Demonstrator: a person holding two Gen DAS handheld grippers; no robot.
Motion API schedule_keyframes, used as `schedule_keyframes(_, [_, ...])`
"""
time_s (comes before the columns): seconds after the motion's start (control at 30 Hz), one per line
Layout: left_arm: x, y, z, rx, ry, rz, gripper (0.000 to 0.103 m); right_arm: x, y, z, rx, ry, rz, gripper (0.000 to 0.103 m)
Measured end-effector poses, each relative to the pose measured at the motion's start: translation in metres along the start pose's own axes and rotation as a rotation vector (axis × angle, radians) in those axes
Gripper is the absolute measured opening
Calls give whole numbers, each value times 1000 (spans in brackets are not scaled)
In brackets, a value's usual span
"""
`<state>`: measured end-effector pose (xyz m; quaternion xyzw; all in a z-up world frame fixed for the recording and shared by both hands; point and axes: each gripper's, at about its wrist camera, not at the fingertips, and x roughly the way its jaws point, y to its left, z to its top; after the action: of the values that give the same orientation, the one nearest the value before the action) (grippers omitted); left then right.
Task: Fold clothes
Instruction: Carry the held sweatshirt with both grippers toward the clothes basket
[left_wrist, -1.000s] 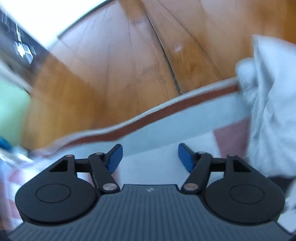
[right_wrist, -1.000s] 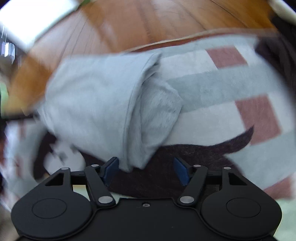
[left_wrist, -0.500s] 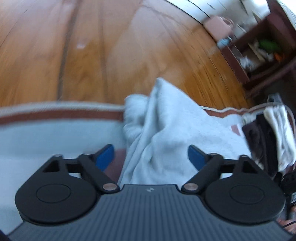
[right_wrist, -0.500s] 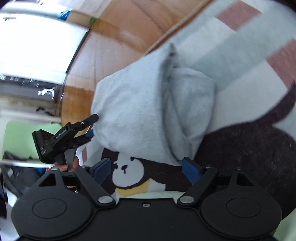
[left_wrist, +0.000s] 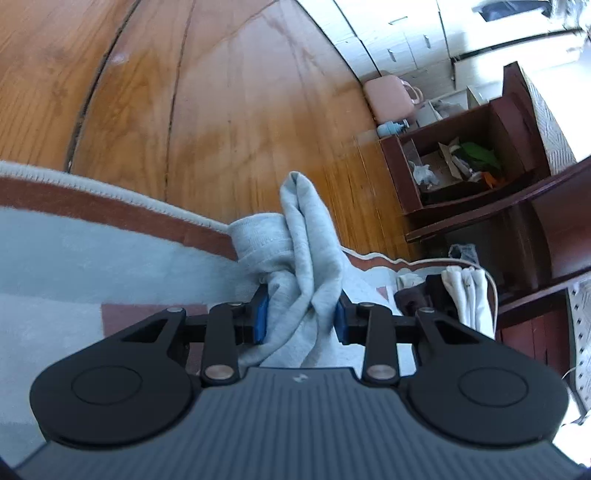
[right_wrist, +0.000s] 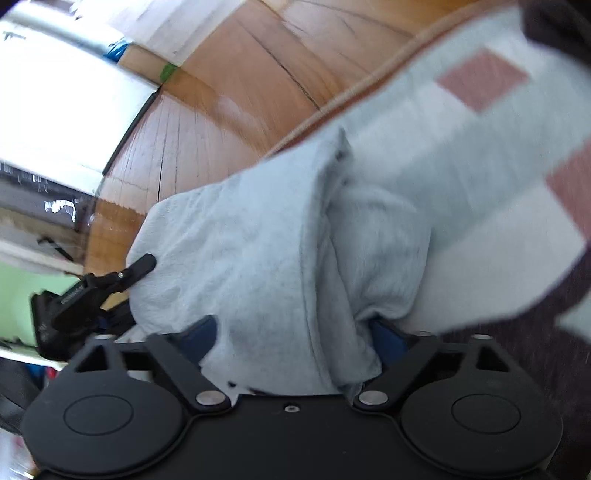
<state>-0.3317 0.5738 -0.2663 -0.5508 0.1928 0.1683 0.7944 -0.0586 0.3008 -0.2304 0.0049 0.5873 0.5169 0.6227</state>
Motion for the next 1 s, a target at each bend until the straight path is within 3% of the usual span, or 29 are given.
schedule_keyframes(0.07, [0,-3,0,15,4,18,33,-8,13,2,-154,-32,-34,55])
schedule_keyframes(0.13, [-5,-6,-3,48,18,45,33,-24,25,1,-267,-90,-33,51])
schedule_keyframes(0.27, [-24,-20,-12,196,72,67,33,-43,20,6,-243,-105,-48,50])
schedule_keyframes(0.4, [-25,-17,-13,255,75,182,36,-46,-7,16,-124,-67,-58,53])
schedule_keyframes(0.43, [-23,-18,-13,265,76,212,38,-42,-12,20,-76,-56,-44,56])
schedule_keyframes(0.53, [-21,-19,-9,251,78,218,42,-21,-14,23,26,-41,-50,82])
schedule_keyframes(0.57, [-21,-18,-8,243,81,219,44,-14,-12,21,23,-32,-57,84])
schedule_keyframes(0.63, [-15,-17,-5,230,92,216,58,-3,-8,19,9,-15,-73,87])
schedule_keyframes(0.7, [-14,-10,-5,180,80,157,67,3,0,15,-58,-27,-89,88])
schedule_keyframes(0.77, [-15,5,-11,89,102,60,63,8,9,13,-121,-50,-100,83])
schedule_keyframes(0.8, [-12,12,-17,37,116,31,45,11,11,11,-124,-69,-110,74])
schedule_keyframes(0.83, [-9,17,-22,-1,125,10,34,13,13,10,-128,-88,-120,72])
schedule_keyframes(0.93, [-12,0,-26,82,95,21,26,11,27,-1,-175,-153,-170,51])
schedule_keyframes(1.0, [-16,-16,-28,135,67,2,25,1,48,-13,-272,-195,-198,46])
